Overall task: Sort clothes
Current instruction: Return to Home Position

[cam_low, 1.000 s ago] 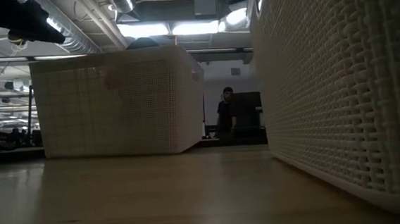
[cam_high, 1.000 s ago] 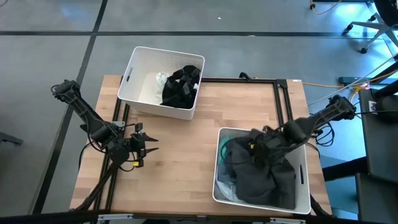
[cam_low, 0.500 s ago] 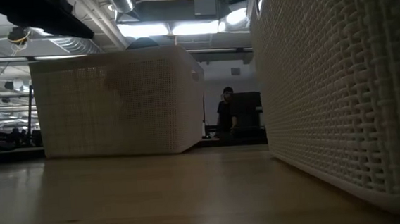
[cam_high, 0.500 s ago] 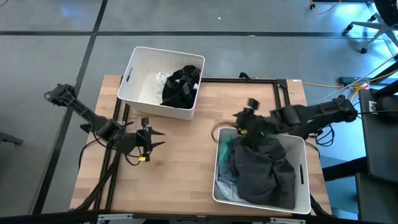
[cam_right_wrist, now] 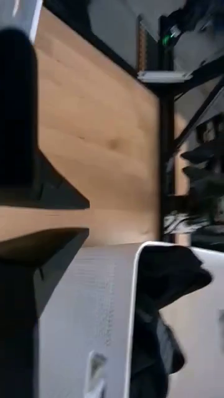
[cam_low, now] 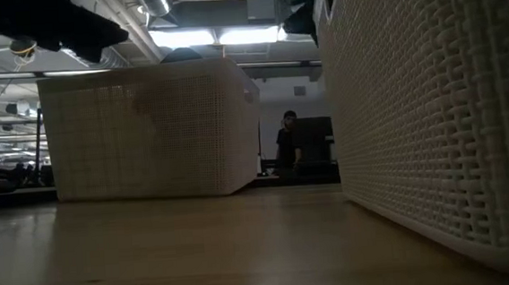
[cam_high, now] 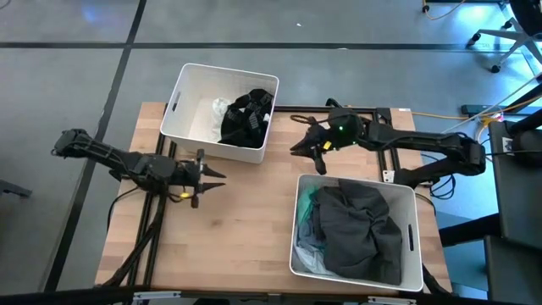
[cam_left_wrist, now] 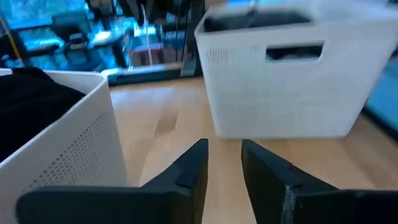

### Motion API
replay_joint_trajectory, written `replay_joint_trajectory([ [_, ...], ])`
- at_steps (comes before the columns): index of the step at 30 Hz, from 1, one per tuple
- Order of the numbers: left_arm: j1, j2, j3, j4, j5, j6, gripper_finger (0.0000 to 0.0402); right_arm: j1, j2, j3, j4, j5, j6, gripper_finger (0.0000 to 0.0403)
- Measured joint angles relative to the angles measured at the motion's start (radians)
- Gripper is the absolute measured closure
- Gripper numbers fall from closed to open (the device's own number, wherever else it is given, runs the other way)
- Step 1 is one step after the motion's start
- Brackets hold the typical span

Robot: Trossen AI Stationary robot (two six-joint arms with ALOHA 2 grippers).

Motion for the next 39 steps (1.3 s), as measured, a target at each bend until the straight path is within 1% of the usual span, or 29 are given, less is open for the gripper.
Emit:
replay_joint_trajectory([
  [2,0.021,-0.062,-0.048,0.042,0.033,-0.016,0.0323,-0.025,0.0,-0.061,0.12,-0.025,0.0,0.0368],
  [5,0.034,-0.14,-0.109,0.08,0.039,-0.047,0.034,-0.044,0.0,-0.152,0.297,-0.025,0.0,0.0395],
  [7,0.037,-0.183,-0.139,0.087,0.041,-0.055,0.0352,-0.053,0.0,-0.21,0.402,-0.025,0.0,0.0398],
  [12,0.036,-0.267,-0.205,0.128,0.042,-0.059,0.0381,-0.084,0.0,-0.341,0.642,-0.033,0.036,0.0388],
  [15,0.036,-0.303,-0.241,0.165,0.042,-0.054,0.0396,-0.094,0.0,-0.412,0.758,-0.053,0.059,0.0392],
  [17,0.036,-0.32,-0.258,0.173,0.042,-0.054,0.04,-0.092,0.0,-0.455,0.828,-0.058,0.069,0.0398],
  [25,0.036,-0.367,-0.314,0.174,0.038,-0.078,0.04,-0.092,0.0,-0.61,1.032,0.015,0.107,0.039],
  [33,0.035,-0.398,-0.322,0.137,0.023,-0.081,0.0399,-0.092,0.0,-0.711,1.145,0.021,0.134,0.0389],
  [39,0.035,-0.437,-0.322,0.11,0.022,-0.079,0.04,-0.092,-0.001,-0.808,1.322,0.023,0.171,0.0389],
])
